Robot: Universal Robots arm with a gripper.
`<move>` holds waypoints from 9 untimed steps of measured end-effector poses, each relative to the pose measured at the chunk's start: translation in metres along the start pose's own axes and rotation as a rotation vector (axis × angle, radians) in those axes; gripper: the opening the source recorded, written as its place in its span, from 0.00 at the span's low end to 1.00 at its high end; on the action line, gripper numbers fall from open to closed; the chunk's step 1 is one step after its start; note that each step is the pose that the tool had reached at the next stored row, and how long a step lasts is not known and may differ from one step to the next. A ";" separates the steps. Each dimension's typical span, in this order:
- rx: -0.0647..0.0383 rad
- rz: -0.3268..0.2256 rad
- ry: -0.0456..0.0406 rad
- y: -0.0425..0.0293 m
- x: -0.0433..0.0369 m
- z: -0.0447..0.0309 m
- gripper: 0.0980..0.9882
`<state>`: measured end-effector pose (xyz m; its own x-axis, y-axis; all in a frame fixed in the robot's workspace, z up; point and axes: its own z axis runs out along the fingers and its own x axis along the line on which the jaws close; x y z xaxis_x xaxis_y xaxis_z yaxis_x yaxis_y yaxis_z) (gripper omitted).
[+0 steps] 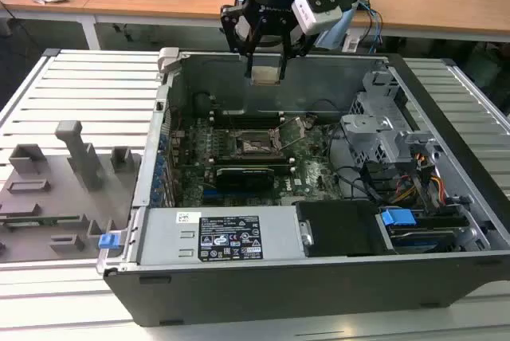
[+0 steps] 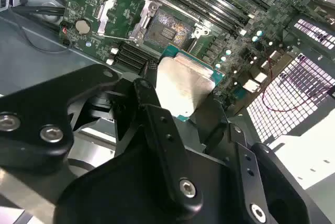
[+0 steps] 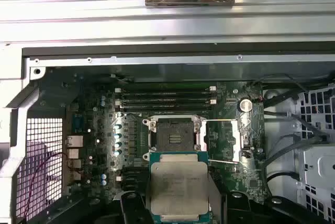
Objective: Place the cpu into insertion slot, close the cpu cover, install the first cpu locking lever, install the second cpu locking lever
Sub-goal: 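Place the cpu into insertion slot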
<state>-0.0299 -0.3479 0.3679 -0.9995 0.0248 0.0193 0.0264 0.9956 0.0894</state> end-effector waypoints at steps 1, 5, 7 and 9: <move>0.000 0.000 0.0000 -0.0005 0.0000 -0.0001 0.48; 0.000 0.026 -0.0024 -0.0009 -0.0001 0.0000 0.48; 0.001 0.051 -0.0045 -0.0009 0.0000 0.0000 0.48; 0.001 0.069 -0.0061 -0.0009 0.0000 0.0001 0.48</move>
<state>-0.0299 -0.3488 0.3677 -0.9954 0.0936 0.0192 0.0950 0.9916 0.0875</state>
